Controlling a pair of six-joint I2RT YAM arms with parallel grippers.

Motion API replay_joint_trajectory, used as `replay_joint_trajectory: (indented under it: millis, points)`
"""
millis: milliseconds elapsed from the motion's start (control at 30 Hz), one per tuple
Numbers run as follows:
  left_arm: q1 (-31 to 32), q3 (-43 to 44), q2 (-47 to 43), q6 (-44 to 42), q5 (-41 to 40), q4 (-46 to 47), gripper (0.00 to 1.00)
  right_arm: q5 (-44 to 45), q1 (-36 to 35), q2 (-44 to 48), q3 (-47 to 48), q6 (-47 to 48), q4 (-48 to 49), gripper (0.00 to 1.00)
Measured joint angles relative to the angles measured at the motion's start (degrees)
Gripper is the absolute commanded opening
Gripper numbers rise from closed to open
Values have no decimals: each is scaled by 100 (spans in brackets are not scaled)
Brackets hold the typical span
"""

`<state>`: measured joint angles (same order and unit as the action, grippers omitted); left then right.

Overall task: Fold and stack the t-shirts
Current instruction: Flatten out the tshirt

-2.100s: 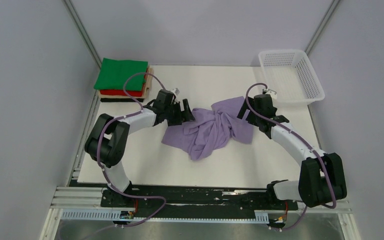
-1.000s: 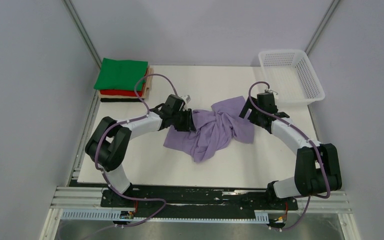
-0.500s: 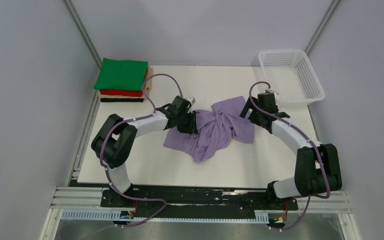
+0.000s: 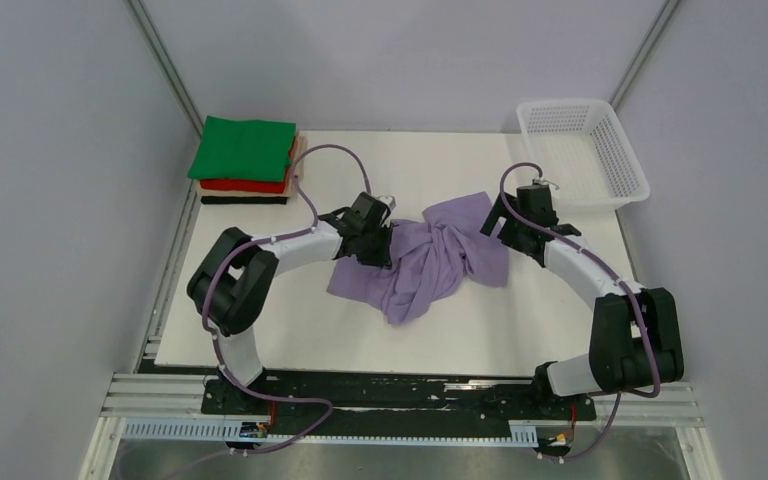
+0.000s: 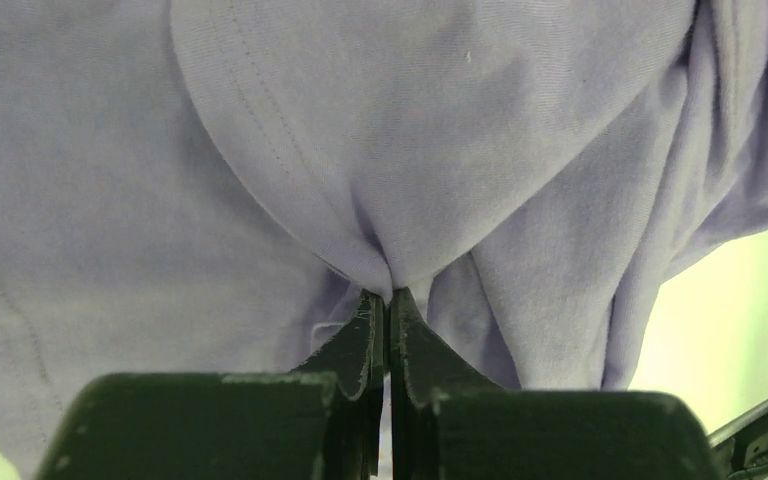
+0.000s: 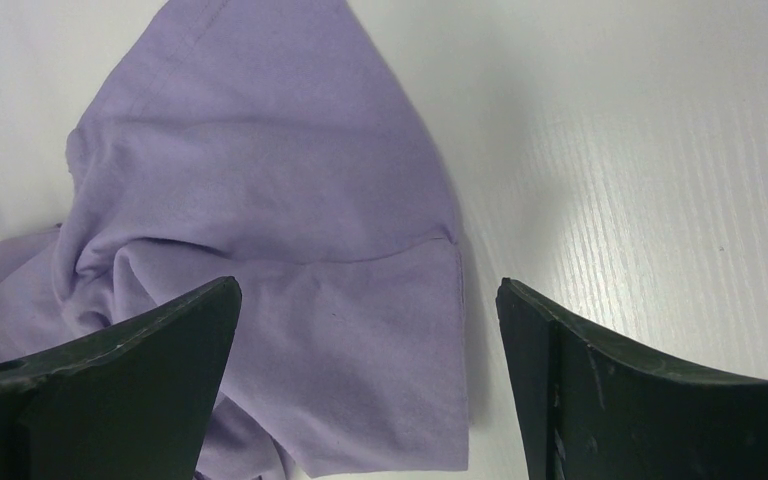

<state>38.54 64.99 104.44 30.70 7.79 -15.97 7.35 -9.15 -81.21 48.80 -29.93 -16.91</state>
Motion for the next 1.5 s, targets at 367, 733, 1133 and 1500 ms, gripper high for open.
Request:
replay_joint_trajectory:
  millis: [367, 733, 1133, 1500]
  points:
    - [9, -474, -1921, 0, -748, -101, 0, -2, 9, -997, 874, 114, -33, 94]
    - [11, -732, -2409, 0, -1298, -229, 0, -101, -46, -3359, 2973, 448, -337, 88]
    - [11, -732, -2319, 26, -1631, -269, 0, 444, -695, -3399, 2911, 588, -361, 67]
    - [11, -717, -2282, 66, -2124, -516, 0, 1233, -986, -3233, 2688, 343, -437, 0]
